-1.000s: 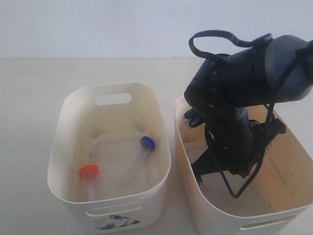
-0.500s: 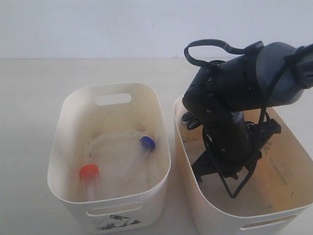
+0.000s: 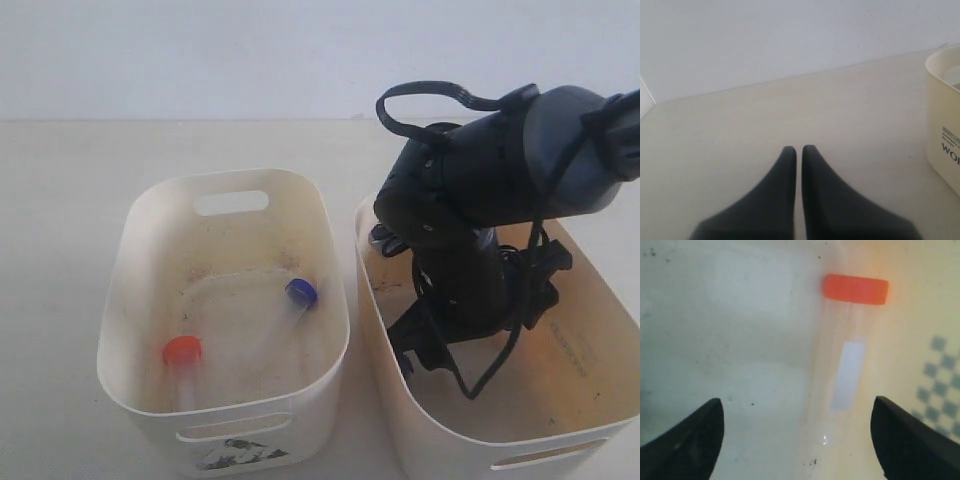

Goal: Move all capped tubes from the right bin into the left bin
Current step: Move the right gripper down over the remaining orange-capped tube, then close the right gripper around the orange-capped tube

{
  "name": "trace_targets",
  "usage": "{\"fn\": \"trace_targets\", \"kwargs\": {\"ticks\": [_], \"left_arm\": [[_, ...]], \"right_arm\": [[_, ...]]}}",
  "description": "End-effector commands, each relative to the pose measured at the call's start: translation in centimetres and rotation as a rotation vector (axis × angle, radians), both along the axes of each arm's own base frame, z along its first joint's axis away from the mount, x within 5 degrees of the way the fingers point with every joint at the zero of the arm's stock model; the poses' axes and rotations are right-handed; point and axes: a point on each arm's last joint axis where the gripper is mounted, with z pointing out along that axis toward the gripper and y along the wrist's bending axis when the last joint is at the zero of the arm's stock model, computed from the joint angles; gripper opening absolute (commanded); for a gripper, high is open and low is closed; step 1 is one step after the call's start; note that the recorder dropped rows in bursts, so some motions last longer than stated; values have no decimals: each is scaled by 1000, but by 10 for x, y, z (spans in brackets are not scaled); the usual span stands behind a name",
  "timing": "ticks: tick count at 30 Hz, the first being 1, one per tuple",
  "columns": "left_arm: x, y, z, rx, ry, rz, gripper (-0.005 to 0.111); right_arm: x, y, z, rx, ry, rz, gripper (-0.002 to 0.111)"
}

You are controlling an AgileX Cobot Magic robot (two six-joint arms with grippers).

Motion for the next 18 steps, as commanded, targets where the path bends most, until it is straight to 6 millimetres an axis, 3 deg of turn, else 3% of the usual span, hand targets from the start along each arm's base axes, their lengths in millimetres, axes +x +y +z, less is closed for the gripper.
{"fn": "trace_targets", "kwargs": {"ticks": [1, 11, 18], "left_arm": [[0, 0, 2, -17, -12, -1, 4], [0, 0, 2, -17, -12, -1, 4], [0, 0, 2, -17, -12, -1, 4]], "right_arm": [[2, -1, -3, -15, -19, 0, 76], [7, 4, -64, -52, 60, 2, 76], [4, -3, -61, -137, 95, -12, 76]]}}
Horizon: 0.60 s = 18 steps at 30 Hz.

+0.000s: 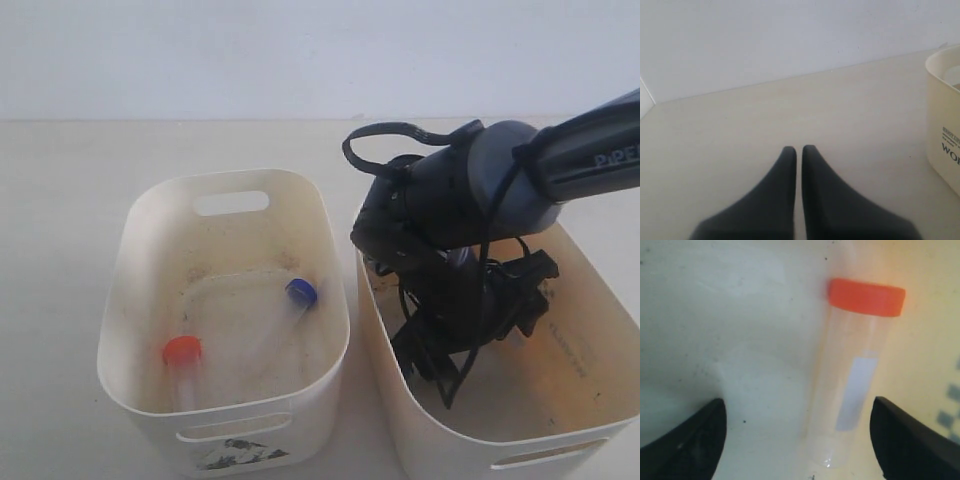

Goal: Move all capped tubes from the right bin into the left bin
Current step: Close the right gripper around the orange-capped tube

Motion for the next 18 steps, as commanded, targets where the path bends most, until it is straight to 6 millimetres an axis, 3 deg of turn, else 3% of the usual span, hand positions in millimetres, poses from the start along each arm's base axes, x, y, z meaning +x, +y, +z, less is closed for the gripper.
{"fn": "trace_targets", "kwargs": {"ticks": [1, 5, 14, 16, 18], "left_arm": [[0, 0, 2, -17, -12, -1, 4], [0, 0, 2, -17, -12, -1, 4], [0, 0, 2, -17, -12, -1, 4], [0, 0, 2, -17, -12, -1, 4], [0, 0, 2, -17, -12, -1, 4]], "right_arm": [[-4, -7, -25, -51, 53, -8, 76], [-5, -12, -22, -116, 75, -13, 76], [-4, -8, -24, -71, 57, -13, 75], [-4, -7, -25, -51, 51, -13, 69], [-4, -6, -25, -42, 43, -37, 56]]}}
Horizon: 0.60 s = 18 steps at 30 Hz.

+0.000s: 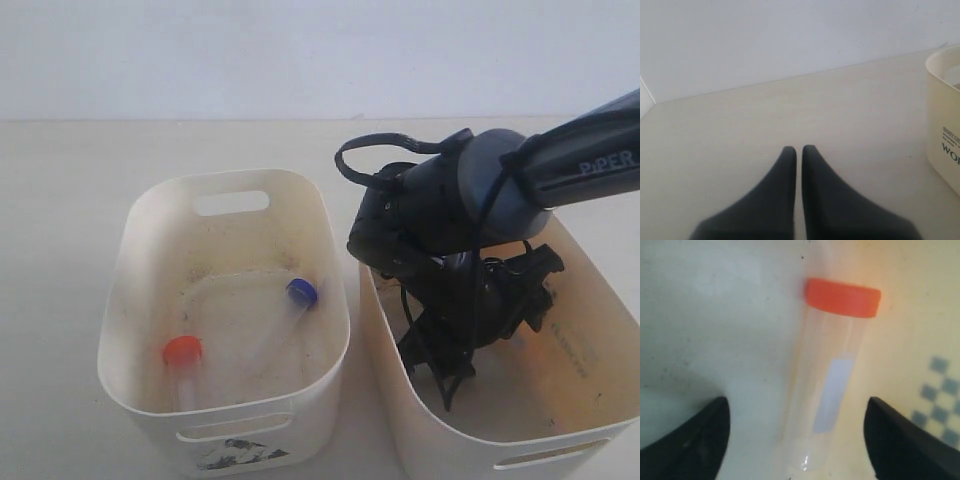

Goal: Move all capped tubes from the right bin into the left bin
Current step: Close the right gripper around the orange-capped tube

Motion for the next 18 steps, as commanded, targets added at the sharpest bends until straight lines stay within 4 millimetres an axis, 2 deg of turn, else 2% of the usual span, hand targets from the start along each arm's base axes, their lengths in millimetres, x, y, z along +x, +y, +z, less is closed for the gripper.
{"fn": "trace_targets", "kwargs": {"ticks": [1, 2, 5, 8, 11, 18], "left_arm": [[0, 0, 2, -17, -12, -1, 4], [0, 0, 2, -17, -12, -1, 4], [0, 0, 2, -17, -12, -1, 4], [0, 0, 2, -17, -12, -1, 4], [0, 0, 2, -17, -12, -1, 4], [0, 0, 2, -17, -12, -1, 4]], "right_arm": [[-4, -3, -24, 28, 31, -63, 50], [-5, -4, -24, 18, 19, -94, 41], [-5, -8, -21, -38, -22, -148, 23], [-4, -12, -18, -84, -37, -156, 13], [-4, -13, -17, -103, -36, -154, 9], [-4, -14, -17, -118, -7, -112, 9]]}}
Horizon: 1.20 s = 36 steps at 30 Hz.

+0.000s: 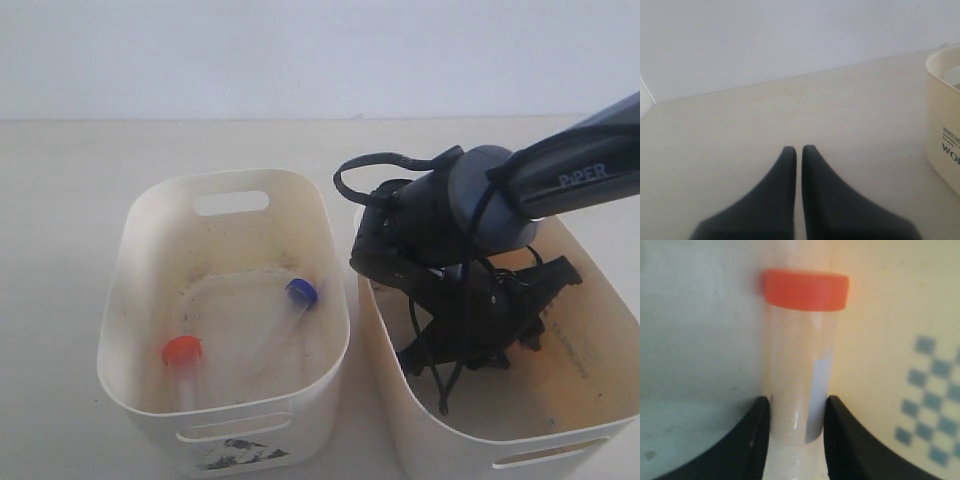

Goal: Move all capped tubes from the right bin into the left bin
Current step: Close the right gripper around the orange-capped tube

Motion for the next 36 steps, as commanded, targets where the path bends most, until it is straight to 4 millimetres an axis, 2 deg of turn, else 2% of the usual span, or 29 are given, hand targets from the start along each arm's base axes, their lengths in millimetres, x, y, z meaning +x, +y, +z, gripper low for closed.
{"fn": "trace_targets", "kwargs": {"ticks": [1, 11, 13, 14, 18, 26, 29, 36], "left_arm": [[0, 0, 2, -17, -12, -1, 4], [0, 0, 2, -17, -12, -1, 4], [0, 0, 2, -17, -12, -1, 4], [0, 0, 2, -17, -12, -1, 4], [0, 0, 2, -17, -12, -1, 4], [0, 0, 2, -17, -12, -1, 4], [0, 0, 2, -17, -12, -1, 4], [0, 0, 2, -17, -12, -1, 4]], "right_arm": [[-4, -7, -11, -42, 54, 0, 9], [-4, -6, -11, -29, 55, 4, 9], [-3, -3, -13, 2, 82, 50, 6], [-4, -1, -15, 28, 103, 66, 0], [-5, 6, -19, 123, 108, 69, 0], [-7, 10, -20, 171, 123, 56, 0], [-7, 10, -13, 187, 108, 50, 0], [-7, 16, 21, 308, 11, 37, 0]]}}
